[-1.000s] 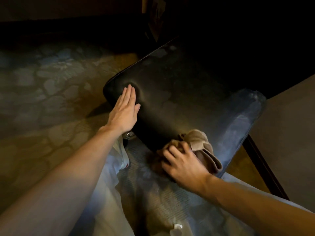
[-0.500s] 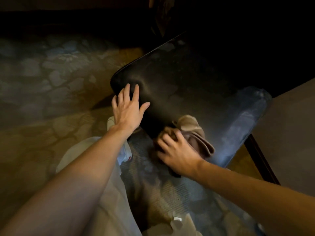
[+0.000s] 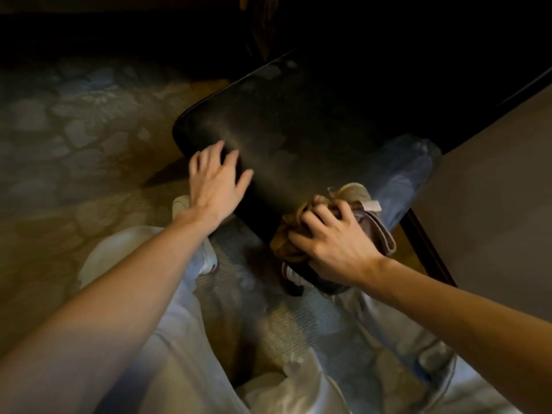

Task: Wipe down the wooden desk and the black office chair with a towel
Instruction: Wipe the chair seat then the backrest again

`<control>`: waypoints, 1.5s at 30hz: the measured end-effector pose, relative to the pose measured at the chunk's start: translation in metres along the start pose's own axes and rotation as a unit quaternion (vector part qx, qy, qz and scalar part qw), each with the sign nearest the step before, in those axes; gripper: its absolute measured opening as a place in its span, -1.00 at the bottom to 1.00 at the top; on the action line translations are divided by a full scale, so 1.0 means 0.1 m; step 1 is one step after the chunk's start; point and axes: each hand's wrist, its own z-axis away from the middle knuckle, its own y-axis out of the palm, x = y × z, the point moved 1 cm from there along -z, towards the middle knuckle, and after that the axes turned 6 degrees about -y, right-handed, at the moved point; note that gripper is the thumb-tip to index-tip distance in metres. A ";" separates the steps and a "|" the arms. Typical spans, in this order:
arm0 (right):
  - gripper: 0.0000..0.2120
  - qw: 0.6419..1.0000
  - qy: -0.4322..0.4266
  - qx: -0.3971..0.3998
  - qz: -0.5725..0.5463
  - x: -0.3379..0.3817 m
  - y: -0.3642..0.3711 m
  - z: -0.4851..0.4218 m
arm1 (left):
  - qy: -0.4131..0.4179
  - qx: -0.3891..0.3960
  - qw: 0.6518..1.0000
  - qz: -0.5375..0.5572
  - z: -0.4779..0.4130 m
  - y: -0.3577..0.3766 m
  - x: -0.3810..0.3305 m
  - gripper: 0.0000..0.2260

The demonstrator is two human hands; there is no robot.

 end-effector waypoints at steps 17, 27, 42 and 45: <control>-0.66 0.992 -0.122 0.017 -0.014 -0.14 0.27 0.77 | 0.032 0.151 0.983 -0.104 0.13 0.23 -0.18 -0.13; -0.57 0.996 -0.070 -0.001 -0.054 0.04 0.39 0.63 | 0.011 0.201 0.973 -0.109 -0.05 0.18 -0.09 -0.17; -0.35 0.955 0.208 -0.153 -0.148 -0.41 -0.18 0.01 | -0.009 0.139 0.990 0.036 0.01 0.11 -0.10 -0.38; -0.24 0.956 0.241 -0.003 -0.170 -0.48 0.00 -0.37 | -0.020 0.113 0.992 0.058 -0.01 0.09 -0.14 -0.46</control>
